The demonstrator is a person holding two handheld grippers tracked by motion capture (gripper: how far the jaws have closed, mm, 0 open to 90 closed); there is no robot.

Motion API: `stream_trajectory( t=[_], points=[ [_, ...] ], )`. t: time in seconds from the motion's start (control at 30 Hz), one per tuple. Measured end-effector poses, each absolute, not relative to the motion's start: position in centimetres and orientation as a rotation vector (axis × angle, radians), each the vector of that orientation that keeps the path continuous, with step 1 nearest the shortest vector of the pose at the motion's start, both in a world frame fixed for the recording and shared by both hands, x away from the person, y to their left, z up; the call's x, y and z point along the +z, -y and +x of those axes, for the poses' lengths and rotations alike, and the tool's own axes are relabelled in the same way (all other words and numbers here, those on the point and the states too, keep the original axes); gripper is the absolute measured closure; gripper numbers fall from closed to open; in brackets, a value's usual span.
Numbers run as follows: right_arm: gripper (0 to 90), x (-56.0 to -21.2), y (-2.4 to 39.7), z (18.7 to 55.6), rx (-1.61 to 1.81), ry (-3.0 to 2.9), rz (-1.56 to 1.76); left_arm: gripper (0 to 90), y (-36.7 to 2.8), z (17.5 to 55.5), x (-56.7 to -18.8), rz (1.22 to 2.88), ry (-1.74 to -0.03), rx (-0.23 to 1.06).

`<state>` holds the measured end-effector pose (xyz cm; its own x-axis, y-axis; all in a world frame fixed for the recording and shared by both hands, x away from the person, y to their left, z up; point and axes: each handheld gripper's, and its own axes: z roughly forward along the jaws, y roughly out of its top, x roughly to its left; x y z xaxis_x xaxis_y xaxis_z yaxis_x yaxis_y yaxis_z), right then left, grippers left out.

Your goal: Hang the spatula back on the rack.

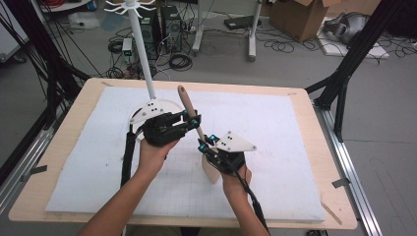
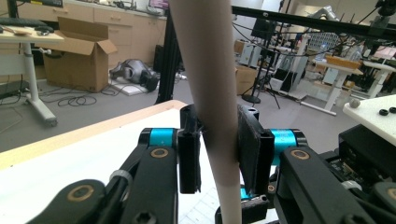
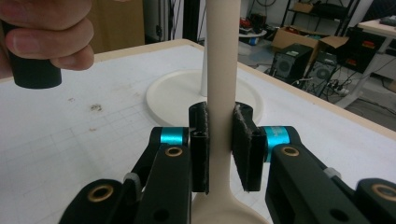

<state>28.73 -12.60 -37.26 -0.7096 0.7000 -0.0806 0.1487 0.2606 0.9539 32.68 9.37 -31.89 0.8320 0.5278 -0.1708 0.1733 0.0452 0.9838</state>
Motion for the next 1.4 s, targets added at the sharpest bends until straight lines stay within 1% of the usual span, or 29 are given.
stream_trajectory(
  t=[0.23, 0.57, 0.6, 0.67, 0.73, 0.97, 1.13, 1.2, 1.23, 1.4],
  points=[
    [77.1, -37.1, 12.8, 28.7, 1.52, -2.042, 0.744, 74.0, -9.2, 32.5, -31.2, 1.53, -0.532, 0.258],
    [76.1, -36.7, 13.5, 28.7, 1.598, -2.052, 0.688, 74.7, -9.2, 32.3, -30.1, 1.574, -0.439, 0.237],
    [75.5, -36.7, 13.6, 28.8, 1.607, -2.059, 0.671, 74.7, -9.2, 32.3, -30.1, 1.577, -0.43, 0.233],
    [69.6, -36.5, 13.9, 28.8, 1.652, -2.066, 0.641, 74.8, -9.3, 32.4, -30.2, 1.594, -0.405, 0.219],
    [67.2, -36.3, 14.4, 28.9, 1.678, -2.064, 0.595, 74.8, -9.5, 32.5, -30.2, 1.604, -0.381, 0.201],
    [65.0, -36.1, 15.2, 29.5, 1.77, -2.158, 0.441, 75.0, -9.6, 32.3, -30.1, 1.625, -0.294, 0.131],
    [66.1, -36.2, 15.4, 29.9, 1.858, -2.208, 0.345, 74.9, -9.8, 32.3, -30.0, 1.608, -0.235, 0.077],
    [71.3, -36.3, 15.4, 30.0, 1.887, -2.238, 0.307, 74.9, -9.8, 32.2, -30.0, 1.614, -0.217, 0.07],
    [75.5, -36.3, 15.4, 30.0, 1.878, -2.233, 0.302, 74.9, -9.8, 32.2, -30.0, 1.616, -0.21, 0.067],
    [77.8, -36.4, 15.3, 29.8, 1.868, -2.228, 0.394, 74.5, -9.7, 32.0, -30.2, 1.622, -0.235, 0.122]
  ],
)
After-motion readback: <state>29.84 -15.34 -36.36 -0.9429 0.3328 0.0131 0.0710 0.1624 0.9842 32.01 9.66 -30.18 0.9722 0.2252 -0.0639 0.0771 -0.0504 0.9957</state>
